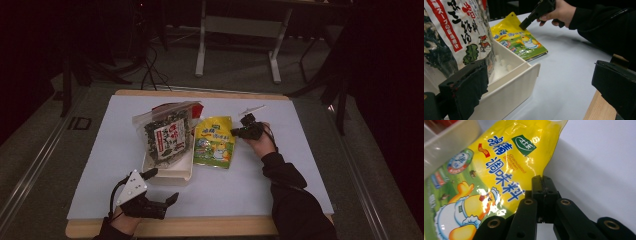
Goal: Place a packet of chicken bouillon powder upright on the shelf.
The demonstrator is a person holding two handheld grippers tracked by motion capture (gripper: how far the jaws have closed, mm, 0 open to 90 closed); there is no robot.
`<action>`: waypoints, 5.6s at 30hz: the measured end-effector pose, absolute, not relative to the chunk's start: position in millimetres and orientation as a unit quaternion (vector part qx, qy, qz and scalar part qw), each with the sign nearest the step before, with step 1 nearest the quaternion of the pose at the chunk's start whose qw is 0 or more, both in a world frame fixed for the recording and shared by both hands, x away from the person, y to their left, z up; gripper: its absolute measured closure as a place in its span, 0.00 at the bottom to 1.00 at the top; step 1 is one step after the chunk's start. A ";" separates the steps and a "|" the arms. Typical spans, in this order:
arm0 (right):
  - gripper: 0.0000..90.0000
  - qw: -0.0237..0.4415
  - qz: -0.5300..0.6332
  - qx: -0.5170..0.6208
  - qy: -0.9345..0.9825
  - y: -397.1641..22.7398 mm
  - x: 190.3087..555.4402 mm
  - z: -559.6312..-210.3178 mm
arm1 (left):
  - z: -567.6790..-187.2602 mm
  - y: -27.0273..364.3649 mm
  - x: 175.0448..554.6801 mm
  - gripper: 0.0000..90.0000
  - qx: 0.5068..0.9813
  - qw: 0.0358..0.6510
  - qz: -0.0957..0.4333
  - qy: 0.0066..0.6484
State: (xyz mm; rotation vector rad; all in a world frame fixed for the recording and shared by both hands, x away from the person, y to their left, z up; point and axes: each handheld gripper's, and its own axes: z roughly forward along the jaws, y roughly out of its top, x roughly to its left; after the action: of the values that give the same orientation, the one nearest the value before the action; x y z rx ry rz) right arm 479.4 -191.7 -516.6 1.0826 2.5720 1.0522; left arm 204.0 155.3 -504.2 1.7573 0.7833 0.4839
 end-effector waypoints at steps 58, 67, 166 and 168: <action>1.00 0.145 0.472 0.194 0.848 -216.6 332.2 -446.2 | -484.7 122.0 223.1 0.08 0.748 0.572 0.169 0.290; 1.00 0.140 0.470 0.176 0.854 -216.0 316.8 -447.0 | -474.3 119.8 234.7 0.13 0.764 0.547 0.184 0.289; 1.00 0.110 0.511 0.114 0.845 -197.7 336.4 -380.7 | -446.2 128.9 247.6 0.02 0.771 0.549 0.185 0.265; 1.00 0.106 0.515 0.102 0.845 -189.8 337.4 -376.5 | -450.7 131.8 239.1 0.02 0.770 0.549 0.188 0.264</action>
State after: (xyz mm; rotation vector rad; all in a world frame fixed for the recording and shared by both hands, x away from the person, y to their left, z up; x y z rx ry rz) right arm 337.4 -189.8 -376.5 0.3011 2.4880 1.5165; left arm 239.1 131.8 -450.7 1.8229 0.6261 0.4449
